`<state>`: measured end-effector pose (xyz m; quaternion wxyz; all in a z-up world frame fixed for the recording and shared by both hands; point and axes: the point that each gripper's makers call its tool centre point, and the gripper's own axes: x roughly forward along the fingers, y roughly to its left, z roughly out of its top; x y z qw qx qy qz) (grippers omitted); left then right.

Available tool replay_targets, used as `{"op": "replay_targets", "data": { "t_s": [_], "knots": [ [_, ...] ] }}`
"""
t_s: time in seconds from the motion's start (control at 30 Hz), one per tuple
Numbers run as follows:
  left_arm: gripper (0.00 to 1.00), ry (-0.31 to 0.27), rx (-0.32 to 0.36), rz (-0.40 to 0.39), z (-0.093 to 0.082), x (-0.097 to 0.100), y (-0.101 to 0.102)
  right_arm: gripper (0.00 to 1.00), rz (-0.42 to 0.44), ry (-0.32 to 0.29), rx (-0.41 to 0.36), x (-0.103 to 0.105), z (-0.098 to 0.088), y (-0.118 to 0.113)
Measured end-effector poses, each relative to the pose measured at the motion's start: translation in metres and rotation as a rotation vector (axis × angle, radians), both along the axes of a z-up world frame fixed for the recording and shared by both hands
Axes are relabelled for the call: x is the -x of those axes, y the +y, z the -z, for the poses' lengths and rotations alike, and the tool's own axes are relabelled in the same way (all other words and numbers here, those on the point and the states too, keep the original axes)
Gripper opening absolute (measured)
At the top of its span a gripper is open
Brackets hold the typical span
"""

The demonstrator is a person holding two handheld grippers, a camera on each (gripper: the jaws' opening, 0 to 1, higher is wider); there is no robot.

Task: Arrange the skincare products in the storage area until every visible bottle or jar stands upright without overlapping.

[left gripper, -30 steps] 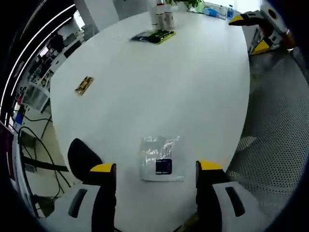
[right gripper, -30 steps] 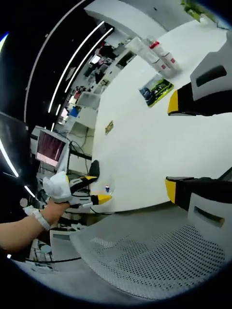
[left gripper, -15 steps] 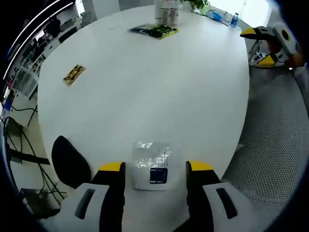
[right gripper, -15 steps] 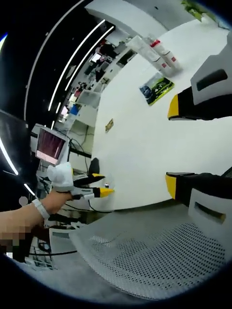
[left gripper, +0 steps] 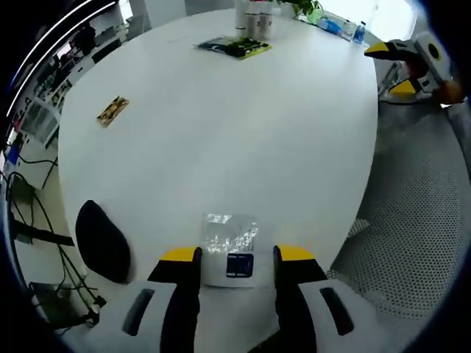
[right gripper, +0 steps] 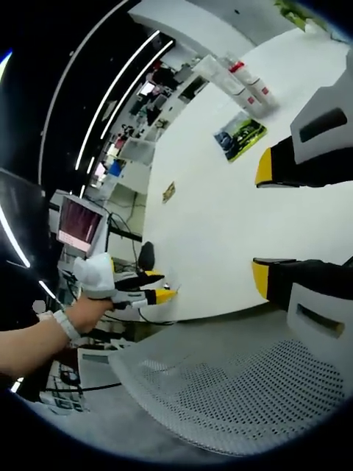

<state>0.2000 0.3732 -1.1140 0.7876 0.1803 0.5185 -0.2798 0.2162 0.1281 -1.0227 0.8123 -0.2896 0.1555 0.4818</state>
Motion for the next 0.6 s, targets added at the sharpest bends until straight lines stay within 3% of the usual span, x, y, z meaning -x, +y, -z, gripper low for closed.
{"op": "replay_targets", "data": {
  "t_s": [0.13,0.27,0.47,0.6],
  "knots": [
    [0.35,-0.032,0.007,0.013,-0.007,-0.001,-0.007,0.35,0.007,0.002,-0.003,-0.001,-0.001,0.000],
    [0.35,-0.123,0.046,0.035,-0.026,-0.008,-0.033,0.35,-0.004,-0.001,-0.002,0.001,-0.001,0.001],
    [0.35,-0.159,0.070,0.094,-0.035,-0.002,-0.070,0.35,-0.003,0.003,-0.018,0.000,-0.002,0.002],
    [0.35,-0.217,0.109,0.063,-0.048,-0.005,-0.094,0.36,0.024,0.022,-0.042,-0.004,-0.004,0.000]
  ]
}}
